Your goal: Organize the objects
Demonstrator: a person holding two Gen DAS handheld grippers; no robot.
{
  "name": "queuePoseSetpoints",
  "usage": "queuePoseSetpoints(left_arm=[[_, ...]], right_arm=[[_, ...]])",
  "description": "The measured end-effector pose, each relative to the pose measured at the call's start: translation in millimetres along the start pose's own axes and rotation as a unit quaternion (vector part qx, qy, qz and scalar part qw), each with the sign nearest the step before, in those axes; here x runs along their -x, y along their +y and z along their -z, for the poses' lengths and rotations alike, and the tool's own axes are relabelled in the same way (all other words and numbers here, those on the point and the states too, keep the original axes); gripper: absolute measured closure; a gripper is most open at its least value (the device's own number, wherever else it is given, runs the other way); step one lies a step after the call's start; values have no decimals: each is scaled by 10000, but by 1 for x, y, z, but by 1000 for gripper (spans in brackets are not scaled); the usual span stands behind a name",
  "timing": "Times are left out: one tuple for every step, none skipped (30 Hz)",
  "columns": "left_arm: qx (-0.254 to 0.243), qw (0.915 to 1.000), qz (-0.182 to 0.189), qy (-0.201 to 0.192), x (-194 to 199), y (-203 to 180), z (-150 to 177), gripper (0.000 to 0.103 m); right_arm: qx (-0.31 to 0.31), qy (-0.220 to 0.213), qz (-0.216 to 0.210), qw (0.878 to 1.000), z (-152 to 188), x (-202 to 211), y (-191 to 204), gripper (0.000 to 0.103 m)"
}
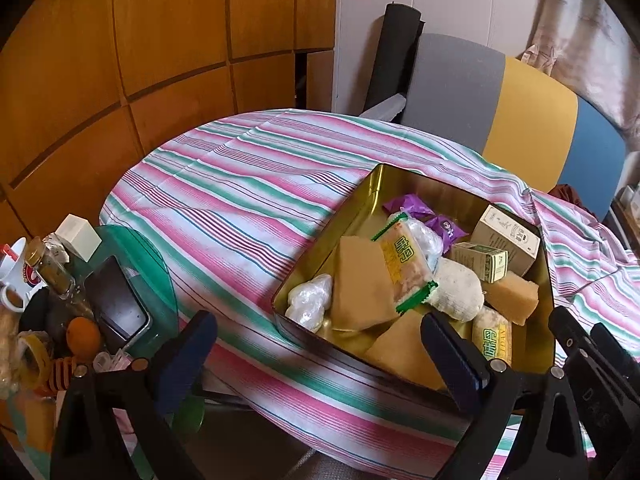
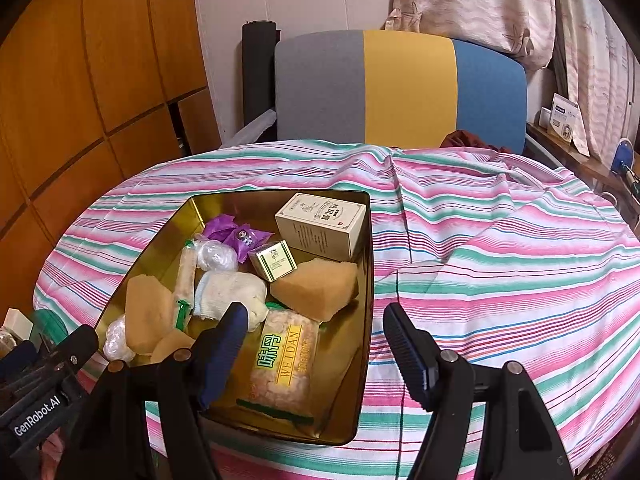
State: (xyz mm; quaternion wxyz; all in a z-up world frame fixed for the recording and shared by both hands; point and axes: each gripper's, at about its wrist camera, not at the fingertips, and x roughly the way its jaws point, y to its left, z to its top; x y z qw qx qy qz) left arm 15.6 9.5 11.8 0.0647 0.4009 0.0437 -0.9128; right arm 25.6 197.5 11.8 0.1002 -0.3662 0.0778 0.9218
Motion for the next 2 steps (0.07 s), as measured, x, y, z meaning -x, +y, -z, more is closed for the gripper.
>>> queuePoseSetpoints(left_arm=[[-17,10000,-8,12,-1,0,0,1],[-27,10000,19,38,-2,-1,0,1]], right_arm=[[-1,1,3,10000,0,0,0,32],[-2,4,-1,10000,0,0,0,32]])
